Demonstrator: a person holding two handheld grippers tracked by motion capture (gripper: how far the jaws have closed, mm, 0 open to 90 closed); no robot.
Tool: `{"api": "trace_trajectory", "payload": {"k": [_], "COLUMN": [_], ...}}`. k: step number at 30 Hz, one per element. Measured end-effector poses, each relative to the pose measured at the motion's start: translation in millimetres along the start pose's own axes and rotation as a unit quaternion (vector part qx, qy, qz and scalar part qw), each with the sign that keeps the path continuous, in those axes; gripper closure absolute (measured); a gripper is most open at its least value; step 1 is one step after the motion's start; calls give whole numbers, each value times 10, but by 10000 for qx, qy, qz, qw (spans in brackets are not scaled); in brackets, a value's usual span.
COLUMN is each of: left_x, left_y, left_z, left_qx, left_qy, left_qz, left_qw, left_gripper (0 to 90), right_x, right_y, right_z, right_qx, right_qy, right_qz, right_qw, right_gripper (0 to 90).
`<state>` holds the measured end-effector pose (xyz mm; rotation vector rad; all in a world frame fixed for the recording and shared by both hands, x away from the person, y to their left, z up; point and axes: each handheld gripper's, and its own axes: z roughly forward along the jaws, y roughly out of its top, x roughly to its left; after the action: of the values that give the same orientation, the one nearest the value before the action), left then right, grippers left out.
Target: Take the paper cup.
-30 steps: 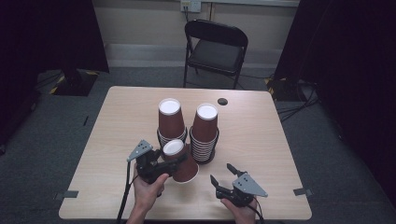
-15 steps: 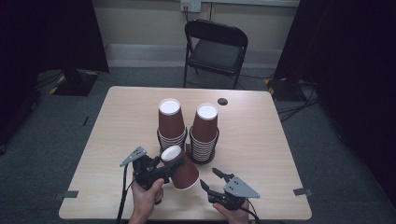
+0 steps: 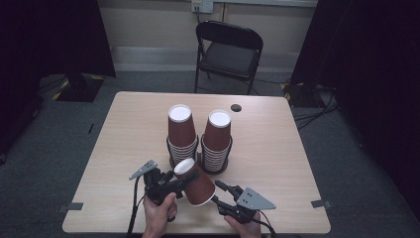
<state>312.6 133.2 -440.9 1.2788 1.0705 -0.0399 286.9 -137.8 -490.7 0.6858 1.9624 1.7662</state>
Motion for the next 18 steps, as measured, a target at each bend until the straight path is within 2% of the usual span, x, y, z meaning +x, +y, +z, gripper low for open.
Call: {"api": "trace_trajectory", "payload": {"k": [3, 6, 7, 11, 18], "left_x": [-8, -17, -26, -45, -114], "left_y": [-3, 4, 5, 0, -12], "left_z": [3, 0, 5, 9, 28], "left_qx": [-14, 9, -19, -24, 65], "left_qy": [-11, 9, -14, -74, -83], "left_qz": [-66, -40, -71, -137, -50], "left_qw": [10000, 10000, 10000, 9999, 9999], "left_gripper": [224, 224, 224, 224, 224], "right_x": [2, 7, 8, 2, 7], "right_y": [9, 14, 18, 44, 67], "right_z": [12, 21, 32, 74, 148], "right_qx": [-136, -168, -261, -336, -301], "right_qy": [16, 4, 33, 56, 57], "right_qz": [-42, -125, -195, -275, -369], "right_qw": [9999, 9998, 9995, 9990, 9989], "right_gripper": [579, 580, 582, 600, 605]}}
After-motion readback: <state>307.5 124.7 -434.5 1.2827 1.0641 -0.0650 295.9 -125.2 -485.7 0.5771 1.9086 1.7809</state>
